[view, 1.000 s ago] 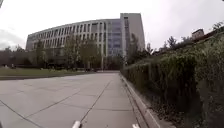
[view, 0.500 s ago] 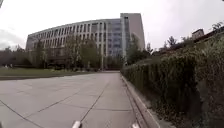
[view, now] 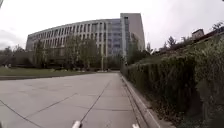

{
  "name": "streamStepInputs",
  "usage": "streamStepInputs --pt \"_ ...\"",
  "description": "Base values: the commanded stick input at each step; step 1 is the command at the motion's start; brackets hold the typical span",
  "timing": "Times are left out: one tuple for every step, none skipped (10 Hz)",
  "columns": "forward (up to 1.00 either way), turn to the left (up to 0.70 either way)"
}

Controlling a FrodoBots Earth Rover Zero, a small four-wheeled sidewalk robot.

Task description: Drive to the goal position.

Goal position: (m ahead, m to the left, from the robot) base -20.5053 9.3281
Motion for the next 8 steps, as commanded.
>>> streamStepInputs --pt "0.07 0.00" --pt "0.07 0.00" --pt "0.07 0.00" --pt "0.06 0.00" --pt "0.07 0.00" --pt "0.07 0.00" --pt "0.07 0.00" --pt "0.06 0.00"
